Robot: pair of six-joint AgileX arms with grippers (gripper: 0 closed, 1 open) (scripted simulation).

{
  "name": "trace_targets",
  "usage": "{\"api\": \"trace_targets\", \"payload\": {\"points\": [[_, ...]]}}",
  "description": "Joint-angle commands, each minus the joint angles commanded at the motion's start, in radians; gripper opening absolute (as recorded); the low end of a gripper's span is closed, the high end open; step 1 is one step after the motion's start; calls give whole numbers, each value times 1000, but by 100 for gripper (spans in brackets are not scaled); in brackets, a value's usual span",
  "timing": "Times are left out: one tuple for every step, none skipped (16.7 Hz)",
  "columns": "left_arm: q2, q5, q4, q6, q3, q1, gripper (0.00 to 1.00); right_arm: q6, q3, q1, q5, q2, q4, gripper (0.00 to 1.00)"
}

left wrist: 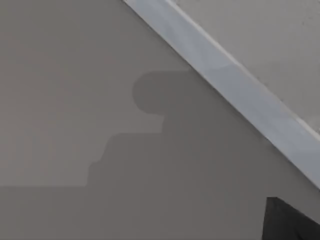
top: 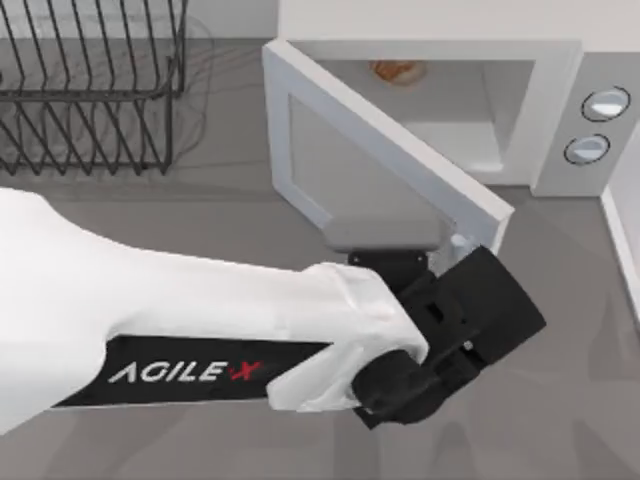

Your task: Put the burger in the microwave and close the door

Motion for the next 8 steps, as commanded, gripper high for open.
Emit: {"api": "trace_targets", "payload": {"points": [[11, -1, -9, -5, 10, -8, 0, 0, 0, 0, 0, 0, 0, 100], [12, -1, -11, -5, 12, -9, 0, 0, 0, 0, 0, 0, 0, 100], [12, -1, -11, -5, 12, -9, 0, 0, 0, 0, 0, 0, 0, 100], [12, -1, -11, -5, 12, -9, 0, 0, 0, 0, 0, 0, 0, 100], [8, 1, -7, -4, 10, -4, 0, 0, 0, 0, 0, 0, 0, 100], [10, 1, -10, -5, 12, -5, 0, 0, 0, 0, 0, 0, 0, 100], [22, 1, -19, -9, 25, -11, 0, 0, 0, 0, 0, 0, 0, 100], [43, -1, -33, -15, 47, -18, 0, 0, 0, 0, 0, 0, 0, 100]]}}
